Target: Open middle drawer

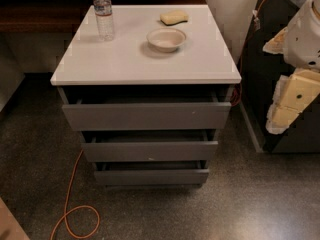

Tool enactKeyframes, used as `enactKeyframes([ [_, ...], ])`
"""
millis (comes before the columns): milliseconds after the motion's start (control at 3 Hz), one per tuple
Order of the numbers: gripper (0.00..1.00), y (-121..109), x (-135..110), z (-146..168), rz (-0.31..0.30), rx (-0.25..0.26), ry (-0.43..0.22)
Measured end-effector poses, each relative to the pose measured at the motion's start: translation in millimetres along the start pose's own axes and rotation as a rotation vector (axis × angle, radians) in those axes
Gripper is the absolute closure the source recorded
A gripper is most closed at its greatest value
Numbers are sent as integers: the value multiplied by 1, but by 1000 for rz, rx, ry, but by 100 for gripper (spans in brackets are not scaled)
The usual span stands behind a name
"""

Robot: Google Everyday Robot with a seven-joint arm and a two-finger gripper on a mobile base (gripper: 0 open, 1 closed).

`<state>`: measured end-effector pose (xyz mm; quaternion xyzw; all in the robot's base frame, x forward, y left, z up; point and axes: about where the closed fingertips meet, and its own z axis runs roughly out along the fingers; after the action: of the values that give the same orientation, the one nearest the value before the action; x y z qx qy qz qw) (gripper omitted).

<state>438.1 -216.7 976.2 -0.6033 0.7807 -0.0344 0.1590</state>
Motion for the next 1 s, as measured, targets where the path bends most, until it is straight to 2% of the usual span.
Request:
enactKeyframes([
  [333, 0, 0, 0, 0, 0, 0, 0],
  [1000, 0, 8, -10, 36, 19, -8, -67],
])
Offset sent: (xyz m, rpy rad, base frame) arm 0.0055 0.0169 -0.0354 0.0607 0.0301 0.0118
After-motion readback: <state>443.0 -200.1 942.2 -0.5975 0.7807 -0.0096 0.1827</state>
